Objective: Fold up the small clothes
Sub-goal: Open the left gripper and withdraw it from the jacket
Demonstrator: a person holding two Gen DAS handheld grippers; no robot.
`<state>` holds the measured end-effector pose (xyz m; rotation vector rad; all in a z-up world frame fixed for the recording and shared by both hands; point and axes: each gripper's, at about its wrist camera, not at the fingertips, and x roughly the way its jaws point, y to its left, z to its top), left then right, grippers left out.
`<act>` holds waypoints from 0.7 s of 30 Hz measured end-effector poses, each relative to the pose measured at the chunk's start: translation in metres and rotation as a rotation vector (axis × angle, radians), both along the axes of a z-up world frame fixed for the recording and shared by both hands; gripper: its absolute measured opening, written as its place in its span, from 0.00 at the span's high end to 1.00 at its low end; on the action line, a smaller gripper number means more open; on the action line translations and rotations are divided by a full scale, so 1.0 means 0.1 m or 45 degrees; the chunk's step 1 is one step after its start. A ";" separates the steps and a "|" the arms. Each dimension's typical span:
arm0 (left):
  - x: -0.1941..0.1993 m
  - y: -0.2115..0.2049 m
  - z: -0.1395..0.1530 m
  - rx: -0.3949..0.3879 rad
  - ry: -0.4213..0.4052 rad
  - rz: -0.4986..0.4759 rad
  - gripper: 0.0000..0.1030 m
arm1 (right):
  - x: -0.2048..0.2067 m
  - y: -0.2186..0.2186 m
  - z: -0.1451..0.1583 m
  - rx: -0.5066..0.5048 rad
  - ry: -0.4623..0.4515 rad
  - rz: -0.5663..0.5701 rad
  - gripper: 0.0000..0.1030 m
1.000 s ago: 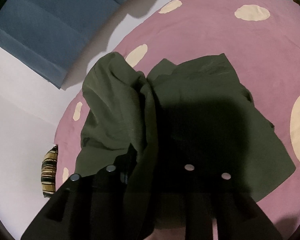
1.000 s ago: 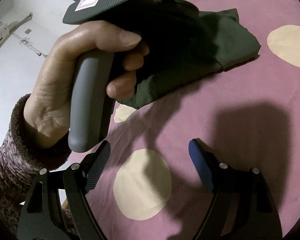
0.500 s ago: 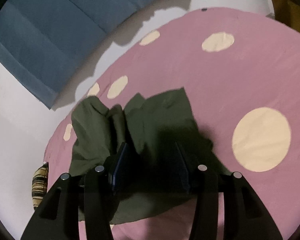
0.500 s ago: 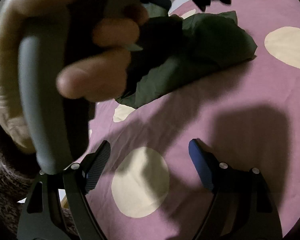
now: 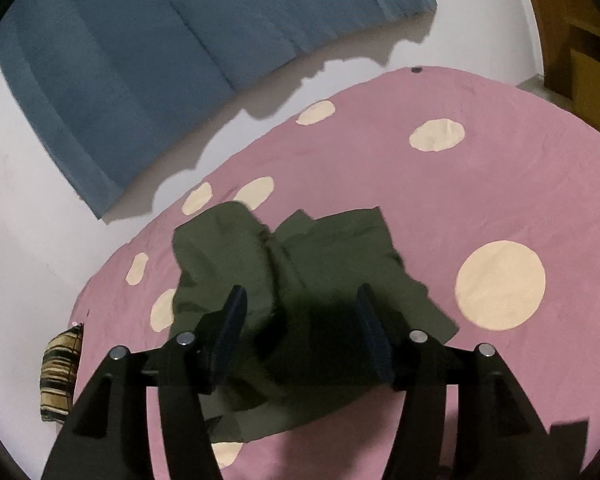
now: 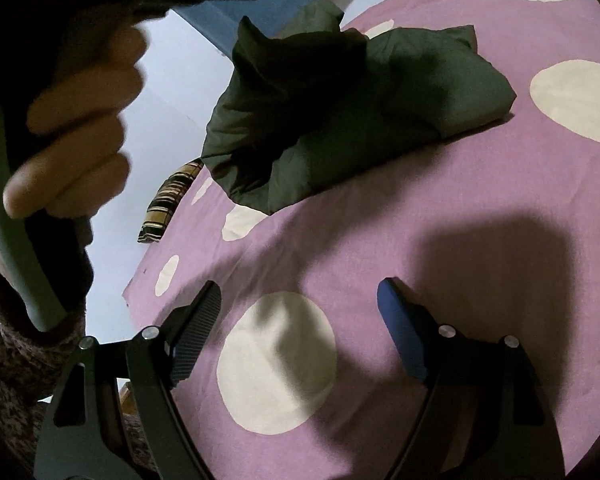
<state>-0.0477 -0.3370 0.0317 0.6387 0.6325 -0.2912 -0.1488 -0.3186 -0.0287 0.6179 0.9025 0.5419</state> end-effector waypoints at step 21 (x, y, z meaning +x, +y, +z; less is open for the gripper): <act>-0.06 1.13 0.05 -0.305 0.143 0.019 0.31 | 0.02 0.03 -0.02 -0.080 -0.005 0.003 0.21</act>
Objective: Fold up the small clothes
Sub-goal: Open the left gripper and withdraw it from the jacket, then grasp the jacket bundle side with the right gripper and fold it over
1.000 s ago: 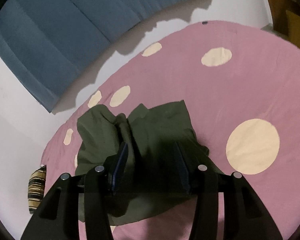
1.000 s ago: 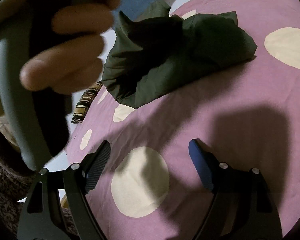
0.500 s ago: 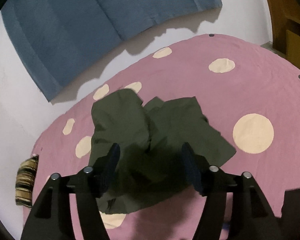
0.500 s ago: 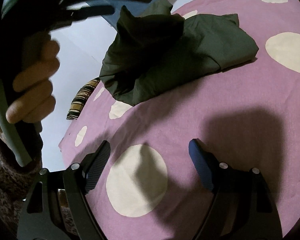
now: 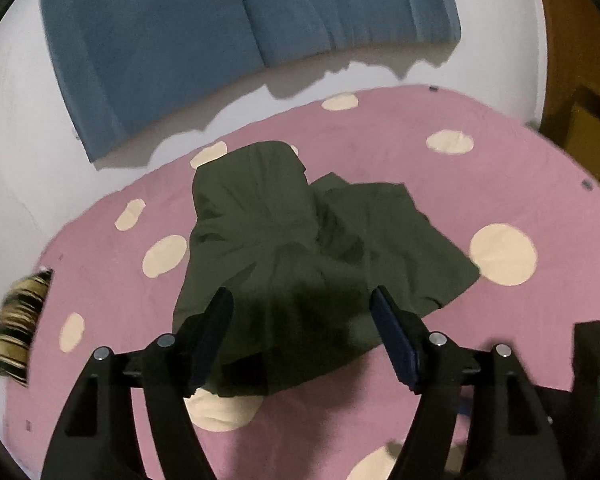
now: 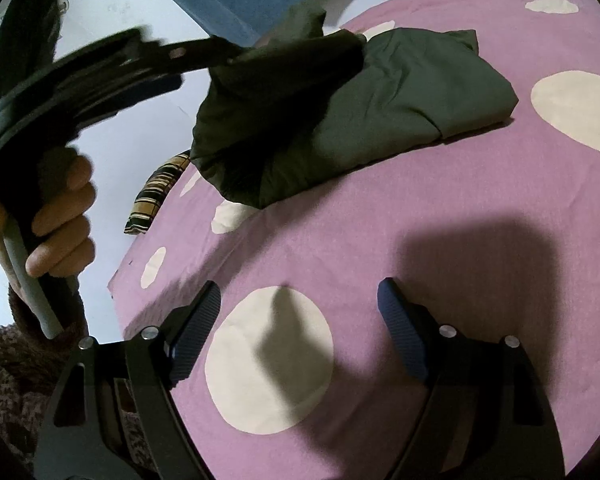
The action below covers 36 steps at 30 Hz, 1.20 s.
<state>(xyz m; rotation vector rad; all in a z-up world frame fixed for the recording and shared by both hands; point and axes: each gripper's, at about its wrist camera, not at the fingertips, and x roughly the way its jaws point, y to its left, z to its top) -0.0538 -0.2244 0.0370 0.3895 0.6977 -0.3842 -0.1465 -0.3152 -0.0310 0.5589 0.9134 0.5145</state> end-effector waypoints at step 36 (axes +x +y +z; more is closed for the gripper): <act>0.47 1.40 -0.65 -0.266 0.115 0.163 0.23 | 2.42 -0.11 0.38 0.289 0.385 -0.128 0.17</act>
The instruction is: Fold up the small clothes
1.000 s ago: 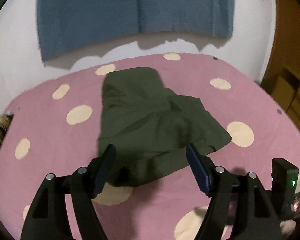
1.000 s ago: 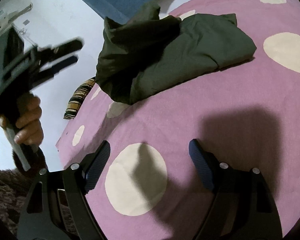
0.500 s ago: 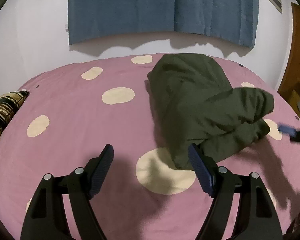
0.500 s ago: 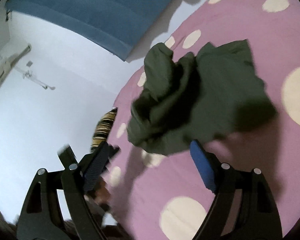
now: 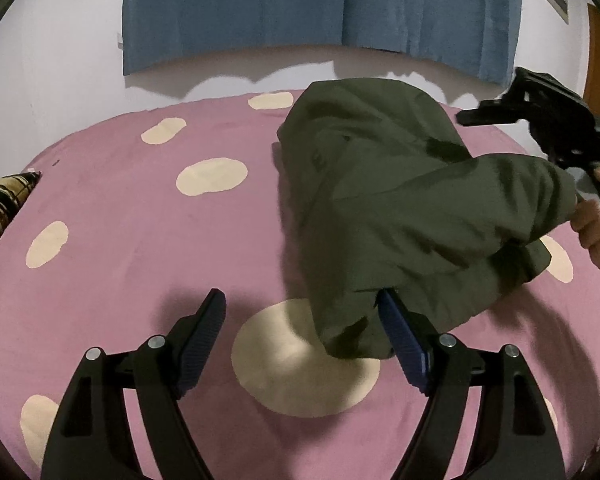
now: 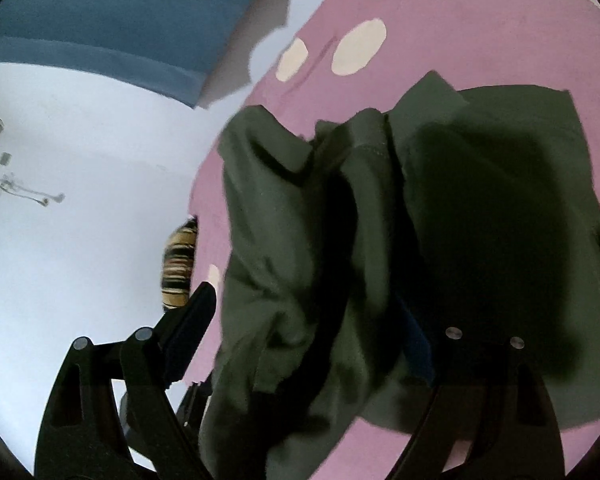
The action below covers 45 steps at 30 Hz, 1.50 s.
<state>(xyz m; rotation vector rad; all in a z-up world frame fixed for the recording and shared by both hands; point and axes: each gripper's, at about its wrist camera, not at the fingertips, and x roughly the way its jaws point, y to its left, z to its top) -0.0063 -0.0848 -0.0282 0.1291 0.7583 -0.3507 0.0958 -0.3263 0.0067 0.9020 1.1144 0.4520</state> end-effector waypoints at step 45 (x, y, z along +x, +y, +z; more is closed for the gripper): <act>-0.10 -0.61 -0.12 0.181 -0.229 -0.178 0.19 | -0.02 -1.15 -0.81 0.084 -0.059 -0.230 0.93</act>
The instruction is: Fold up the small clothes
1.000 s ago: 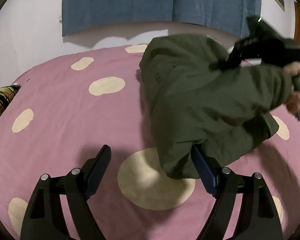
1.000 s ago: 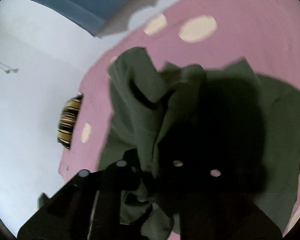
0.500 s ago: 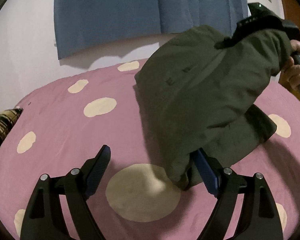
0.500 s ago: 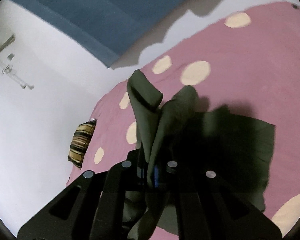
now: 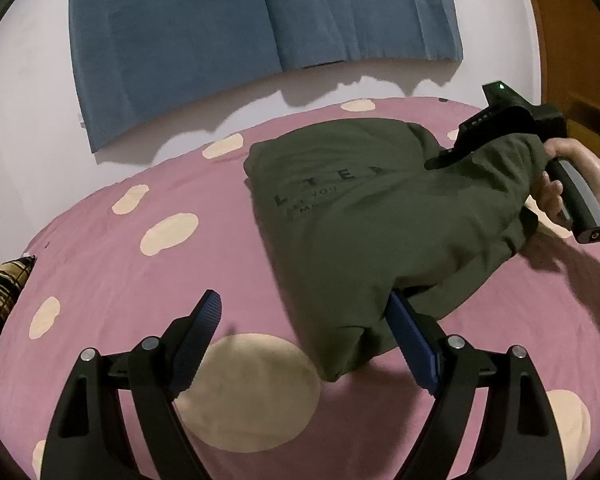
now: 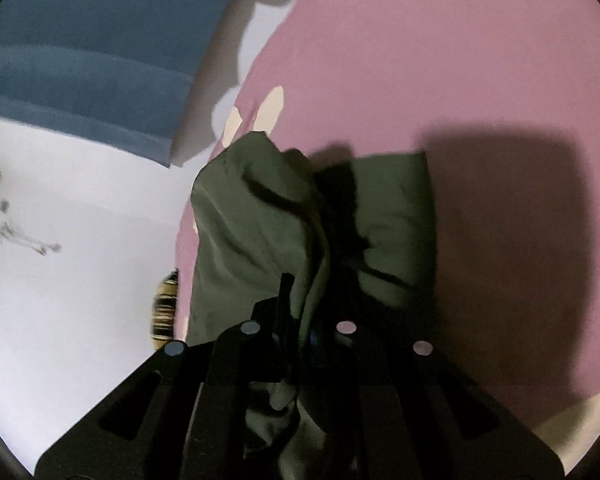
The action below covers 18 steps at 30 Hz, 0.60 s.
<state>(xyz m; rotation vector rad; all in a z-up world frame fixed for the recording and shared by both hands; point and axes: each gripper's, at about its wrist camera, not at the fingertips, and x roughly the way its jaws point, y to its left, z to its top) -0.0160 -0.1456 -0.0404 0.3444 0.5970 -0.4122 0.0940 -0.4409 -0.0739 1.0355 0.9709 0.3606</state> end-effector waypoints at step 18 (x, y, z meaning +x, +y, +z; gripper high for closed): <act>-0.25 0.21 0.05 -0.069 0.028 0.053 0.19 | -1.14 -0.09 0.53 0.008 -0.052 -0.029 0.34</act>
